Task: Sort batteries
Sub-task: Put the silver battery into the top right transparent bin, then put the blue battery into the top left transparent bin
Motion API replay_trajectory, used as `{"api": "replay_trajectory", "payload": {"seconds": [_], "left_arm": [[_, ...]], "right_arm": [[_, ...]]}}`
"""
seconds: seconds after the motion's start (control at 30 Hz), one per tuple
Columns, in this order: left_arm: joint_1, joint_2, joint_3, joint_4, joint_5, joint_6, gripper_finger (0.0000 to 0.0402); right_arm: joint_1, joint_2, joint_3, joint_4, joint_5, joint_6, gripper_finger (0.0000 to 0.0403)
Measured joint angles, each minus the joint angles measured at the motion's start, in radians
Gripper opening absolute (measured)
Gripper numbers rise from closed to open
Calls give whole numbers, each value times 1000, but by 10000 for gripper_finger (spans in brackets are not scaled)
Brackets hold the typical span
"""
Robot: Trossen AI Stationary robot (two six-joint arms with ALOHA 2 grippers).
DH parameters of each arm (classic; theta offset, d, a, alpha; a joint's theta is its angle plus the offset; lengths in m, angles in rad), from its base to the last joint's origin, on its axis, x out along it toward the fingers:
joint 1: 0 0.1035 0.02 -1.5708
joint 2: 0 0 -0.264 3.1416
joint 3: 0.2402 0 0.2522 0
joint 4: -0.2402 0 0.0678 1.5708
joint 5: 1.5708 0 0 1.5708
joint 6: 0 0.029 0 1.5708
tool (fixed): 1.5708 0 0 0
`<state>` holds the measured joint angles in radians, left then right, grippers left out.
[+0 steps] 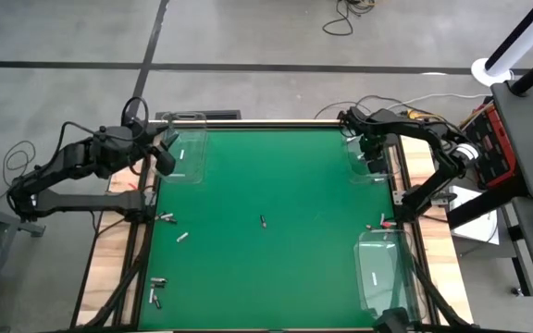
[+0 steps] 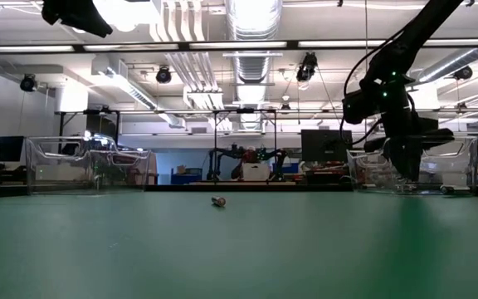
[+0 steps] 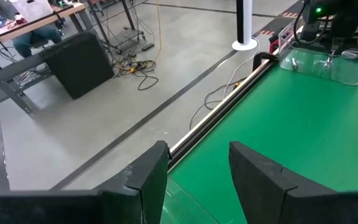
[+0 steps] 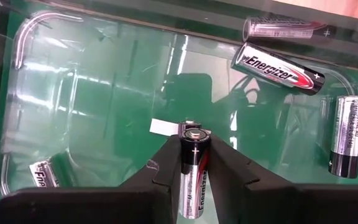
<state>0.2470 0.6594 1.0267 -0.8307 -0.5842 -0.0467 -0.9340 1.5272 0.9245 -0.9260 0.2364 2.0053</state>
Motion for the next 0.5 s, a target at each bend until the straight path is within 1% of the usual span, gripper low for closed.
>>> {"api": "replay_trajectory", "payload": {"seconds": [0.27,0.5], "left_arm": [[0,0,0,0,1,0,153],[0,-5,5,-4,24,3,153]], "right_arm": [[0,0,-2,-1,1,13,106],[0,-8,-2,-6,-5,13,136]]}}
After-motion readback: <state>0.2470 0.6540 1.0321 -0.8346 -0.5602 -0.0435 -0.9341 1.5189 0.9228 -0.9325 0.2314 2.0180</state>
